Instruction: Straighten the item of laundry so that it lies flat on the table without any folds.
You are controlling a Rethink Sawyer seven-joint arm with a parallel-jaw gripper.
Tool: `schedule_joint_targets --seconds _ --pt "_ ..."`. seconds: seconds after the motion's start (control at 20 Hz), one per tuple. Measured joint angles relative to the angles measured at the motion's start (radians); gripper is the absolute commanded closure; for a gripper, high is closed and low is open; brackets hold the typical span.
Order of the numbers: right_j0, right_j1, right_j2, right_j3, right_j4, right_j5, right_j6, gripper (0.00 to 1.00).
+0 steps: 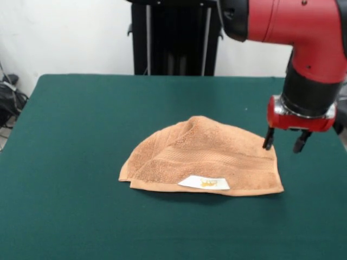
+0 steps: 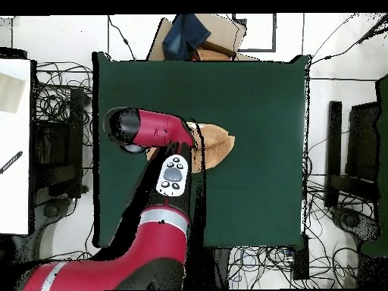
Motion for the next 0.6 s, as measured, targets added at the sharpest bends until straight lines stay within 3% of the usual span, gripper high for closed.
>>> schedule_joint_targets --seconds 0.6 --pt "-0.001 0.061 0.0 -0.037 0.0 -0.007 0.0 0.0"
